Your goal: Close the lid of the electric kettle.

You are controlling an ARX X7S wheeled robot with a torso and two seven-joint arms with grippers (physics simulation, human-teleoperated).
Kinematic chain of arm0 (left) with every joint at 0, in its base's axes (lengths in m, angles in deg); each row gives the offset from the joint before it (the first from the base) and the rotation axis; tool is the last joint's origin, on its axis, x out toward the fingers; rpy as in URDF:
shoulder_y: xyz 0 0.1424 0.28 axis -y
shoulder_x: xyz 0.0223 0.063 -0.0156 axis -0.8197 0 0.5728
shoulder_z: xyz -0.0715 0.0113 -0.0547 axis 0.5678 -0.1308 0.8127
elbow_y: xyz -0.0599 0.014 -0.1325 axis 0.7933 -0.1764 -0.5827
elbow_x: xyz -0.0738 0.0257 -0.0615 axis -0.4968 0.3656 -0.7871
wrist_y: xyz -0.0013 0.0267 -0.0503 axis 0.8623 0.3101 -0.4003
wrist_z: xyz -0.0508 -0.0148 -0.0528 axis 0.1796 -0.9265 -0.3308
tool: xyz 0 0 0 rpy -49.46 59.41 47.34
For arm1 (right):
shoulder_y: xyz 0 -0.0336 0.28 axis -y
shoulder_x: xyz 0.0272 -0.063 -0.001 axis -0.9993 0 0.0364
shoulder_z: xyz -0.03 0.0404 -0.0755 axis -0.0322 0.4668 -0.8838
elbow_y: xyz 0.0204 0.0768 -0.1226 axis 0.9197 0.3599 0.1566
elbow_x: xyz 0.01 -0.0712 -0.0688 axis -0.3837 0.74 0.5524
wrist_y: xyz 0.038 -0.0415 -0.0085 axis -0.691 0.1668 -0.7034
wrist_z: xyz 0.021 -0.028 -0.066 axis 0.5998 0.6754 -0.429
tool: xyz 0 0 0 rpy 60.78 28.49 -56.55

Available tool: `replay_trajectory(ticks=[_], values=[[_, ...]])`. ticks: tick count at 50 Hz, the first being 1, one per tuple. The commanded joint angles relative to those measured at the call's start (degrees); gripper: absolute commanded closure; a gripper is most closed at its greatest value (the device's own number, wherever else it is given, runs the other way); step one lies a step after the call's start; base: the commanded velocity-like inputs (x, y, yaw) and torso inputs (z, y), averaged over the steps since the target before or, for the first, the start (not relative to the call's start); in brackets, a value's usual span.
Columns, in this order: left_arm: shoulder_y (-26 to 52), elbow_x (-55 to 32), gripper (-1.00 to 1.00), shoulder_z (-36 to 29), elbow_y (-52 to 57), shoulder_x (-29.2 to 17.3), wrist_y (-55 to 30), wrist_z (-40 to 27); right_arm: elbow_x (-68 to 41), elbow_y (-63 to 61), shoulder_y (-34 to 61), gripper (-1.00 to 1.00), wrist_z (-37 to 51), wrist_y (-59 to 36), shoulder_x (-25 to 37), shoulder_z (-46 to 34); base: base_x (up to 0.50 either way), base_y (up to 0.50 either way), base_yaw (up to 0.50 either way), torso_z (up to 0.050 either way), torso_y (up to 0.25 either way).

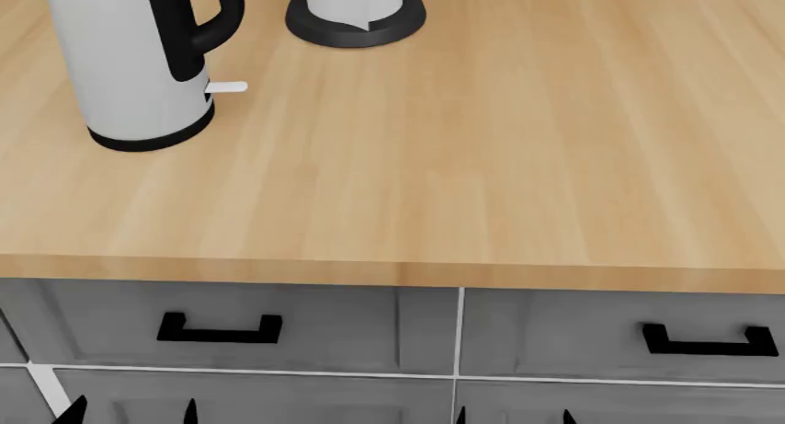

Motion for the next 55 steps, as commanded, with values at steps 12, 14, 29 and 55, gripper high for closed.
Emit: replay_trajectory(ticks=[12,14,29,55], values=[[-0.4,-2.1,-1.0,-3.6,0.6,-2.9,0.3,-2.4,-2.3,-0.1,0.0,-1.0,3.5,0.1,3.0,-4.0,0.0,0.0,0.0,0.0,0.0],[-0.3,-2.4,-1.0,-3.8,0.7,-3.0,0.2,-2.7,-2.5,0.2,0.0,-1.0,3.6,0.3,3.2,-4.2,0.0,0.0,0.0,0.0,0.0],[-1.0,-3.9,-1.0,-4.8,1.7,-4.5,2.0,-4.0,-3.8,0.3,0.1,-1.0,4.7,0.5,4.4,-5.7,0.0,0.0,0.0,0.035,0.001],[-0.8,-5.4,-1.0,-6.4,1.7,-6.2,2.1,-6.1,-5.6,0.2,0.3,-1.0,6.3,0.3,6.0,-7.8,0.0,0.0,0.0,0.05,0.002]])
